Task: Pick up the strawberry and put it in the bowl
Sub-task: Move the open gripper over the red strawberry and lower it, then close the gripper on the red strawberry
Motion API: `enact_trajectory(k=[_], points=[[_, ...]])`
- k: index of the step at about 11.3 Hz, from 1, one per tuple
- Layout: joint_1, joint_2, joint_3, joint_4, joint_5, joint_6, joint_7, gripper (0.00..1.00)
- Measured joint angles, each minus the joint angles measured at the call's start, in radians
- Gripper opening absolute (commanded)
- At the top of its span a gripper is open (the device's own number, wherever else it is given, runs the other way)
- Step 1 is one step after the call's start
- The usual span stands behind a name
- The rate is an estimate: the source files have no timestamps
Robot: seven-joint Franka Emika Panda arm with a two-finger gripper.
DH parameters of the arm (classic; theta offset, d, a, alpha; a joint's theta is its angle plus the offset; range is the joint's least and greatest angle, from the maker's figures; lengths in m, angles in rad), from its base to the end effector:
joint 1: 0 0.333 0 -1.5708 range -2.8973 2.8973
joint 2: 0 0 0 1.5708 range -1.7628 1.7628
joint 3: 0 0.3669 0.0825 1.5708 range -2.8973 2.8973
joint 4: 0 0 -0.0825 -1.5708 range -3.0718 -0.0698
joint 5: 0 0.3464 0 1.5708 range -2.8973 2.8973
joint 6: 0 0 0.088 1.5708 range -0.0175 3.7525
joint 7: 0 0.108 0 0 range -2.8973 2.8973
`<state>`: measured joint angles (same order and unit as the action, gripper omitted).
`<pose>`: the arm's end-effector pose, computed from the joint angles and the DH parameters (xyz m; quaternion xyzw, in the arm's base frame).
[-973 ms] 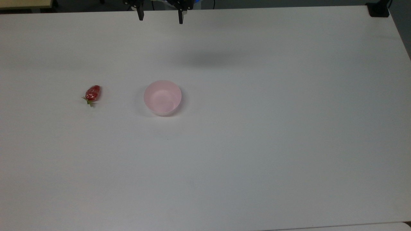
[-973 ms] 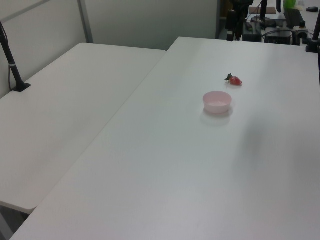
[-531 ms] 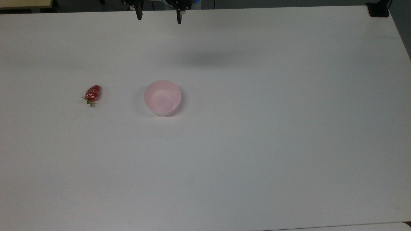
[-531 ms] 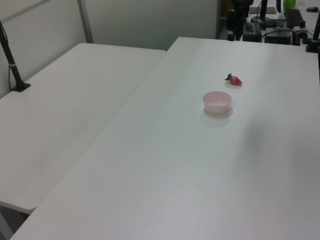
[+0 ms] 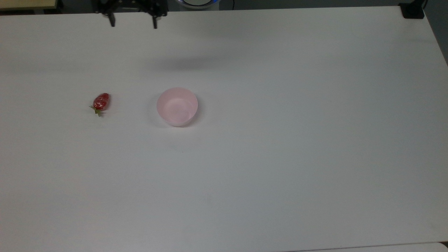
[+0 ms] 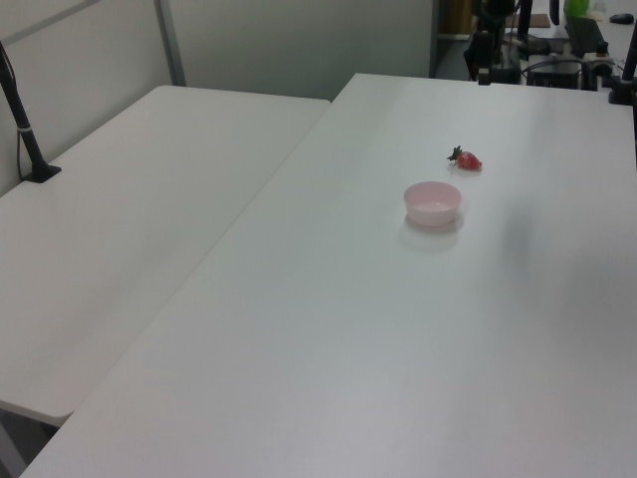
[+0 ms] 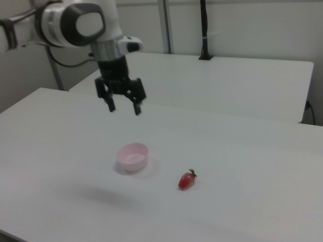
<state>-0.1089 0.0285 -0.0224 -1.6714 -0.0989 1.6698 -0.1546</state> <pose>0.5260 -0.0791 0.6245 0.9985 0.0173 -0.0219 0.0468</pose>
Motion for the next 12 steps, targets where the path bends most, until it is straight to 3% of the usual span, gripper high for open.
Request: enact_trajectory(k=[5,9,12], points=[[-0.147,0.131,-0.019,-0.11,-0.08,0.272,0.041,1.0],[-0.172,0.29,-0.03,-0.138,-0.08,0.465,0.105,0.98],[-0.172,0.378,-0.03,-0.138,-0.073,0.571,0.125,0.58]])
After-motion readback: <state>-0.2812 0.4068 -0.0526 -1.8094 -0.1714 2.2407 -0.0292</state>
